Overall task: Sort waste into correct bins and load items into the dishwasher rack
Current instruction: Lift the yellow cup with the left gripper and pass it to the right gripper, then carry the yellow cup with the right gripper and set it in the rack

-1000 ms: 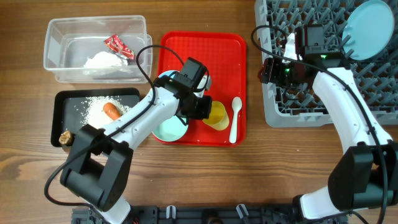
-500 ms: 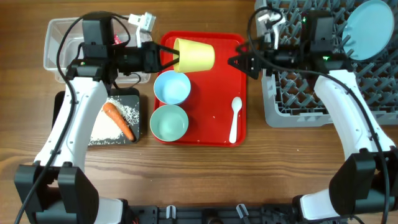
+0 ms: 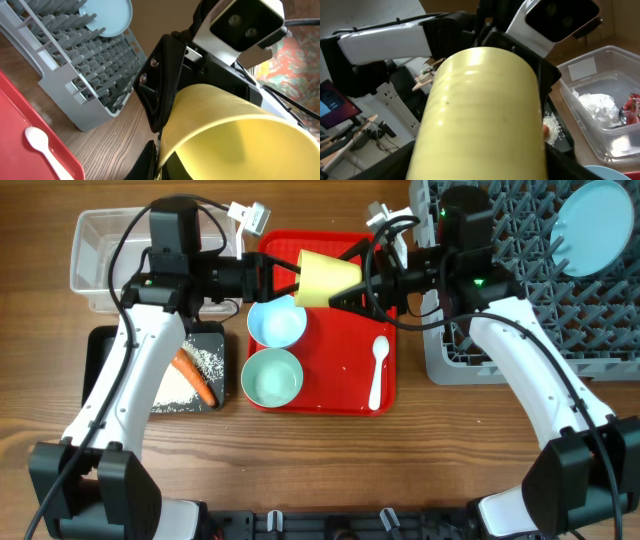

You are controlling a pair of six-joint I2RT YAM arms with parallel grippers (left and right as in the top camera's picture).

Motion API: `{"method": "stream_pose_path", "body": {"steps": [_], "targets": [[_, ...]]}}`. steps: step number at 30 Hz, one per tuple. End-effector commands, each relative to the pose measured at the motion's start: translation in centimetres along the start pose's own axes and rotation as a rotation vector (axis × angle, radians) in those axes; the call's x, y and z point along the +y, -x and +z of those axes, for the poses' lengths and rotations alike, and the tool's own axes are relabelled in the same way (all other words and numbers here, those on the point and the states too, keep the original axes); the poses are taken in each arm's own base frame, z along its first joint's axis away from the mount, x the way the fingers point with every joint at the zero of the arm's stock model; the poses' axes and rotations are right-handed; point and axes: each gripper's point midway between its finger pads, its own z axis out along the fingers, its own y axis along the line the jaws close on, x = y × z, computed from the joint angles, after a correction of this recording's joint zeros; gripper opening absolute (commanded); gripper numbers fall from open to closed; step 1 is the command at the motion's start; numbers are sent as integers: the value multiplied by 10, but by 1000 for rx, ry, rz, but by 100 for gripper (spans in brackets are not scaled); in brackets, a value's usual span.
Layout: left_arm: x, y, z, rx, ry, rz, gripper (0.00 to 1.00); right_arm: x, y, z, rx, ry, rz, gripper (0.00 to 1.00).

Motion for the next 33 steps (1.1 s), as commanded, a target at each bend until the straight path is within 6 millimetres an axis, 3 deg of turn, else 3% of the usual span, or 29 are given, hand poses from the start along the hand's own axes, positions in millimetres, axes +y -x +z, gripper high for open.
{"method": "stream_pose_path", "body": {"steps": [1, 3, 4, 5, 7, 8, 14, 17, 18, 19, 20, 23, 25, 26, 28, 31, 33], "targets": [[-4, 0, 6, 6, 6, 34, 4, 11, 10, 0, -4, 16, -50, 66], [-4, 0, 6, 6, 6, 34, 4, 11, 11, 0, -5, 16, -50, 58], [-4, 0, 6, 6, 6, 34, 15, 11, 11, 0, -5, 16, -49, 57], [-4, 0, 6, 6, 6, 34, 32, 11, 12, 0, -6, 15, -50, 56], [-4, 0, 6, 6, 6, 34, 53, 9, 12, -3, -9, 7, -49, 55], [-4, 0, 6, 6, 6, 34, 58, 8, 13, -6, -12, 1, -49, 55], [-3, 0, 6, 4, 10, 35, 63, -6, 16, -43, -51, -65, -10, 55], [7, 5, 5, -21, 74, 34, 64, -17, 17, -66, -79, -128, 16, 53], [12, 7, 4, -31, 99, 34, 67, -25, 15, -74, -88, -176, 48, 53], [18, 9, 4, -46, 136, 34, 77, -37, 12, -83, -96, -247, 88, 53], [29, 13, 1, -69, 199, 31, 100, -50, 7, -94, -103, -329, 138, 53], [64, 27, -11, -154, 419, 28, 100, -104, -33, -148, -73, -750, 356, 54], [76, 32, -18, -186, 498, 28, 100, -121, -59, -186, -22, -995, 476, 54], [88, 37, -26, -216, 577, 28, 100, -123, -65, -207, 3, -1128, 541, 54], [90, 38, -28, -224, 596, 28, 100, -116, -64, -227, 45, -1250, 587, 54], [90, 38, -28, -224, 595, 28, 100, -76, -53, -273, 159, -1539, 683, 52], [90, 38, -28, -224, 595, 28, 100, -57, -62, -280, 233, -1593, 741, 53]]}}
